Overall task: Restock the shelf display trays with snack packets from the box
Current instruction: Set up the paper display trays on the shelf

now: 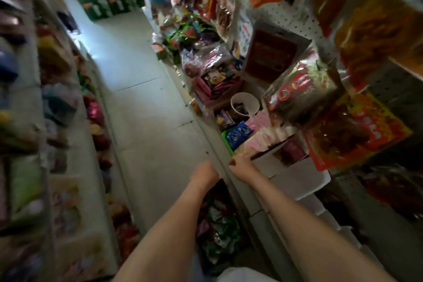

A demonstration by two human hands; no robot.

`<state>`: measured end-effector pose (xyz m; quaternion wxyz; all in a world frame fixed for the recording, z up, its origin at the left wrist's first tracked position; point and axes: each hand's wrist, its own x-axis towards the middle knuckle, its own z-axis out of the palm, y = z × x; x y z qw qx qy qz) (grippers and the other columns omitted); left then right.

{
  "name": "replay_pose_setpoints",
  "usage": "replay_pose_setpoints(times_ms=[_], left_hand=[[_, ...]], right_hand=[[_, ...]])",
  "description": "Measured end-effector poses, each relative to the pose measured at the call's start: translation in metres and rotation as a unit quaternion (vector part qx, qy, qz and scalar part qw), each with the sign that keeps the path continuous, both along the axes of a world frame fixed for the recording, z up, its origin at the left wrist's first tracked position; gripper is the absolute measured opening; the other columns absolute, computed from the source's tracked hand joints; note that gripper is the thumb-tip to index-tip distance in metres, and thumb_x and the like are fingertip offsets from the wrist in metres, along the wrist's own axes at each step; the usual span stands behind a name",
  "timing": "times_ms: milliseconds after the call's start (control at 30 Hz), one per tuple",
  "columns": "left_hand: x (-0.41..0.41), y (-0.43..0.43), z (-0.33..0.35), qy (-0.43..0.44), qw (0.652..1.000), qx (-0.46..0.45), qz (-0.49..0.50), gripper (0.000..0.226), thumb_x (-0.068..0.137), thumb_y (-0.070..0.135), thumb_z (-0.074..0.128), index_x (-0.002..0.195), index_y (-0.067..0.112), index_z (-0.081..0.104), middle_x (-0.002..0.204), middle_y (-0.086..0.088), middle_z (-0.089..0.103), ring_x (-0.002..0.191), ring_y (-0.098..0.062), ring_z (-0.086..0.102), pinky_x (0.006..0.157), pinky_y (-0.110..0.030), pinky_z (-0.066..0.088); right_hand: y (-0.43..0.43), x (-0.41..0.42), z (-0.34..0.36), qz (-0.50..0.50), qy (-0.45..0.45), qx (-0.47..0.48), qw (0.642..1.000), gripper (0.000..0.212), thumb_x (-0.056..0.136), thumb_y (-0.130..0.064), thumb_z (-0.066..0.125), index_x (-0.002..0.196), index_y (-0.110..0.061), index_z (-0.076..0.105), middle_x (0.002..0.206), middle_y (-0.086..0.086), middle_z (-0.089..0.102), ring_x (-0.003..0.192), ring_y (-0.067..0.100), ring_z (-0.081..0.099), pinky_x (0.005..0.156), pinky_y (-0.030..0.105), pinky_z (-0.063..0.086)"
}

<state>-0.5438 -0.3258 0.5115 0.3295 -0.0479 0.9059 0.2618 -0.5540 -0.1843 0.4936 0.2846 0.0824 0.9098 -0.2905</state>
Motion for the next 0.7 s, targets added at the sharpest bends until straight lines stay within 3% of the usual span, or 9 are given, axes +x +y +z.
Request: replay_pose_setpoints(times_ms=[67,233,300,433,600,700], left_hand=[[0.027,-0.023,-0.005,-0.006,0.998,0.01,0.068,0.031,0.098,0.012,0.042,0.116,-0.006,0.061,0.123,-0.022,0.061,0.114,-0.035,0.057,0.089,-0.035,0.044],[0.086,-0.073,-0.041,-0.042,0.98,-0.008,0.193,0.031,0.096,0.007,0.041,0.11,-0.013,0.061,0.118,-0.028,0.062,0.11,-0.037,0.058,0.085,-0.036,0.044],[0.106,-0.086,-0.067,-0.057,0.97,-0.012,0.237,0.031,0.095,0.008,0.041,0.111,-0.009,0.061,0.118,-0.025,0.062,0.109,-0.037,0.058,0.086,-0.037,0.046],[0.147,-0.099,-0.125,-0.078,0.95,-0.022,0.301,0.028,0.093,0.016,0.042,0.107,0.003,0.062,0.117,-0.017,0.063,0.107,-0.033,0.059,0.086,-0.034,0.047],[0.194,-0.092,-0.192,-0.121,0.937,-0.029,0.327,0.029,0.093,0.017,0.042,0.107,0.003,0.064,0.113,-0.017,0.065,0.101,-0.031,0.061,0.081,-0.034,0.048],[0.219,-0.083,-0.227,-0.12,0.928,-0.034,0.351,0.032,0.095,0.02,0.04,0.113,0.005,0.062,0.118,-0.016,0.063,0.107,-0.031,0.059,0.081,-0.031,0.045]], right_hand=[[-0.016,0.011,-0.006,0.021,-0.011,-0.003,1.0,0.019,0.091,-0.017,0.049,0.1,-0.007,0.061,0.112,0.016,0.062,0.103,0.03,0.057,0.084,0.032,0.047],[-0.048,0.04,-0.034,0.049,-0.034,-0.003,0.998,0.013,0.092,-0.012,0.049,0.099,-0.005,0.058,0.111,0.018,0.061,0.103,0.031,0.056,0.069,0.027,0.036],[-0.051,0.055,-0.058,0.032,-0.039,-0.008,0.999,0.009,0.091,-0.008,0.049,0.094,-0.005,0.057,0.108,0.02,0.061,0.1,0.031,0.057,0.071,0.033,0.042],[-0.04,0.086,-0.116,-0.012,-0.064,-0.016,0.998,0.022,0.091,-0.008,0.05,0.112,-0.004,0.057,0.114,0.015,0.059,0.09,0.02,0.051,0.074,0.025,0.04],[-0.015,0.127,-0.185,-0.037,-0.094,0.009,0.995,0.02,0.091,-0.009,0.053,0.109,-0.003,0.054,0.111,0.015,0.059,0.09,0.021,0.052,0.081,0.034,0.046],[-0.001,0.144,-0.227,-0.049,-0.094,0.006,0.994,0.021,0.091,-0.007,0.053,0.111,0.0,0.055,0.111,0.017,0.059,0.097,0.026,0.055,0.083,0.035,0.045]])
